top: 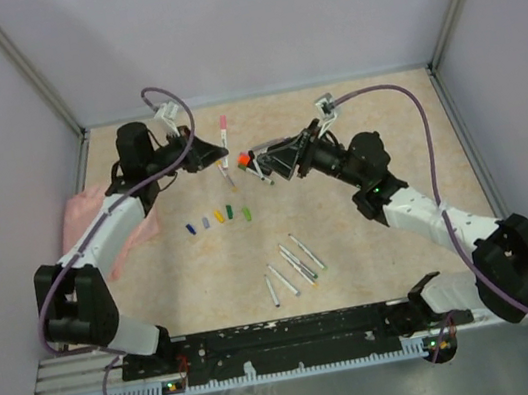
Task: Open the pen caps
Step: Pick up the pen from the center of the board.
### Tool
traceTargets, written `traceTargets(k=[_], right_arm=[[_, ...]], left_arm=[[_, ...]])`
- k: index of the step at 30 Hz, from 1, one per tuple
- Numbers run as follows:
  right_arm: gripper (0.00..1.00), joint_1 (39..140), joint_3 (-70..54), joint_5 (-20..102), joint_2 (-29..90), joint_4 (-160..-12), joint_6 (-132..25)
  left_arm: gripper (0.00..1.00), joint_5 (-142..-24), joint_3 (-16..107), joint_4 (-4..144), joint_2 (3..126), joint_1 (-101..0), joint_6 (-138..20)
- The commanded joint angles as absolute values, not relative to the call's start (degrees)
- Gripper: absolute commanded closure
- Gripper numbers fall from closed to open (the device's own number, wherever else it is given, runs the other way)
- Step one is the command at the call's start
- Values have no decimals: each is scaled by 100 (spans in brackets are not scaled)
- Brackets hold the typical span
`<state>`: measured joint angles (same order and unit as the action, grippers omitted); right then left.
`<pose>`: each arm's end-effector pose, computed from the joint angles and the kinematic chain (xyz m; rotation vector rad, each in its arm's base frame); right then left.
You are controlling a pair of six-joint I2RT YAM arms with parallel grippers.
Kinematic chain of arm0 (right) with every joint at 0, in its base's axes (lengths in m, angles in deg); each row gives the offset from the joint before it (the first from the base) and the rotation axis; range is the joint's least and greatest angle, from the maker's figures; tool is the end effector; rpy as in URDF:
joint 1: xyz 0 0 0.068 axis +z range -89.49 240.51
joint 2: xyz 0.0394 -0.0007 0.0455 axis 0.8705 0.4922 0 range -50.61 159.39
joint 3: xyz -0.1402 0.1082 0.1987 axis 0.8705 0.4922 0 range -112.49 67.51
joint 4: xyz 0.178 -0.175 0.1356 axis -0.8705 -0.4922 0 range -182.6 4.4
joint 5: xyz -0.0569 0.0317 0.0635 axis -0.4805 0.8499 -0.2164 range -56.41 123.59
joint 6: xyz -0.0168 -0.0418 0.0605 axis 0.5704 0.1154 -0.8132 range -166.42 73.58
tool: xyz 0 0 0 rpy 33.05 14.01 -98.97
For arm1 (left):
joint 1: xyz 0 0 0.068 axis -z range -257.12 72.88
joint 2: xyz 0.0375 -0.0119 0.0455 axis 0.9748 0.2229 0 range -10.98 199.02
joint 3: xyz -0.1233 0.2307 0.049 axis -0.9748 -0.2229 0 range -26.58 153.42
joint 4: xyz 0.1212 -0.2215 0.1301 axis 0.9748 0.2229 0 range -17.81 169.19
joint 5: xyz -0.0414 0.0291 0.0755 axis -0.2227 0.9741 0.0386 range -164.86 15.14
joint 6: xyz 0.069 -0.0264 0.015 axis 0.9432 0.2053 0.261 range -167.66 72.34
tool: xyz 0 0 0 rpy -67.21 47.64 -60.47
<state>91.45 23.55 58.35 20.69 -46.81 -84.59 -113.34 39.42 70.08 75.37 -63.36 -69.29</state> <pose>0.2721 0.1942 0.3129 -0.3001 1.4881 1.2820 0.3735 -0.1321 0.2940 0.3471 1.9233 -1.0467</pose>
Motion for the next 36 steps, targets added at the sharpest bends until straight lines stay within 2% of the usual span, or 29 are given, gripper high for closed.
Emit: traceTargets(k=[1,6,22,27,36], right_arm=[[43,9115,1952,5420,2191,-4157,-8920],[41,9110,1653,5202,2472,-4333,-9298],[43,9351,818,5097,3099,-5094,-9070],[51,9476,699,5156,3207,-5285,-8887],[79,9632,665,5219,3240,-5310,-8634]], left_arm=[[100,-12821,3205,4349,7296,-6332,-8567],[100,-13126,2907,3034,7344,-6249,-9408],[100,-13314,3029,2777,7566,-5823,-9496],[100,-13311,3042,2775,7594,-5807,-9527],[100,-13208,3102,2895,7605,-5805,-9597]])
